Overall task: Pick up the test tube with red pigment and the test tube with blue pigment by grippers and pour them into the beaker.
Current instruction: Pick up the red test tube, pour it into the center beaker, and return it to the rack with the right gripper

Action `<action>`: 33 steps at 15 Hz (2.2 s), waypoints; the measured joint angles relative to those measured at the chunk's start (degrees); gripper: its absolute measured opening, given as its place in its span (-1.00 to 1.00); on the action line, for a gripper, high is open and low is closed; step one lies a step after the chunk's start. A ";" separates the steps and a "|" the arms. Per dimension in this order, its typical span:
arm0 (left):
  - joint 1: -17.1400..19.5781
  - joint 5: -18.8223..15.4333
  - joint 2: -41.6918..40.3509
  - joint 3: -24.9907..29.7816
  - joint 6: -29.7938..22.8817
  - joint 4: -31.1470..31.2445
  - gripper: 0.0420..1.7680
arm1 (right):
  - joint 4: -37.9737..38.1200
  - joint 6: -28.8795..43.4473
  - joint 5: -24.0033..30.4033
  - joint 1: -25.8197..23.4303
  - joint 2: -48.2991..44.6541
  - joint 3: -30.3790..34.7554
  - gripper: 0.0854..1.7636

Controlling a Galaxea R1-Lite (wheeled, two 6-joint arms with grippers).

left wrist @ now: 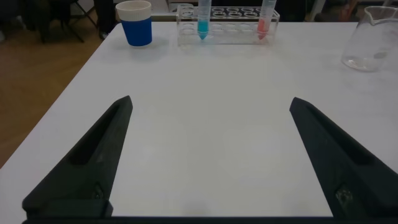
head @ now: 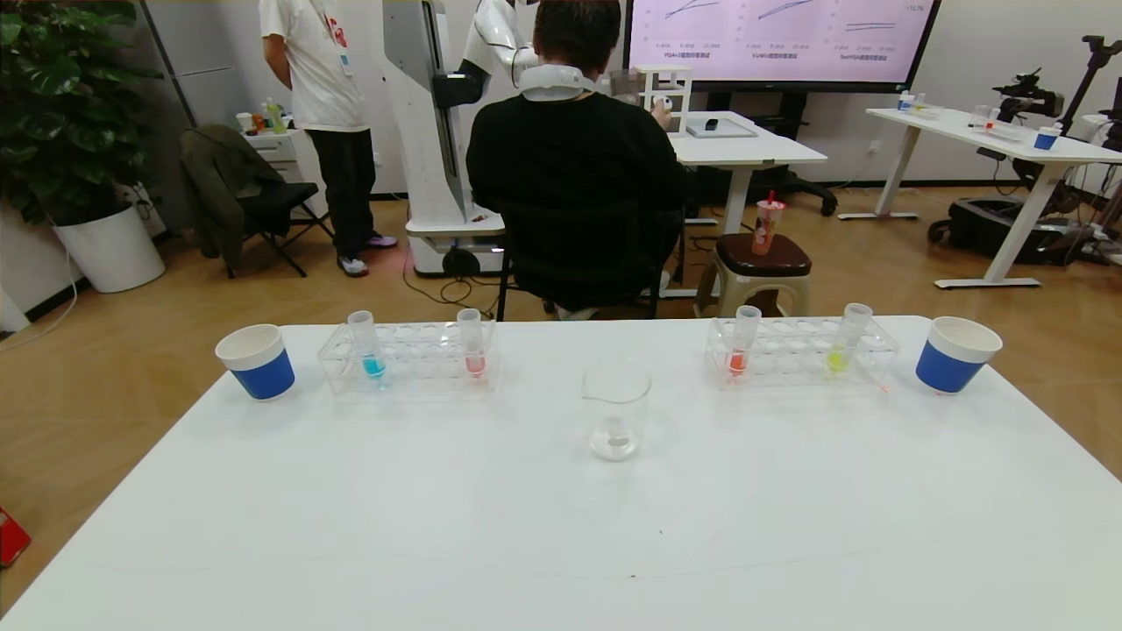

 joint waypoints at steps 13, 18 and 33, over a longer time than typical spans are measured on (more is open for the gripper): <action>0.00 0.00 0.00 0.00 0.00 0.00 1.00 | -15.52 0.55 0.60 1.44 27.79 -12.85 0.97; 0.00 0.00 0.00 0.00 0.02 0.00 1.00 | -25.00 0.62 0.82 5.68 46.20 -16.54 0.97; 0.00 0.00 0.00 0.00 0.00 0.00 1.00 | -60.08 2.28 -2.56 13.30 98.66 -29.25 0.97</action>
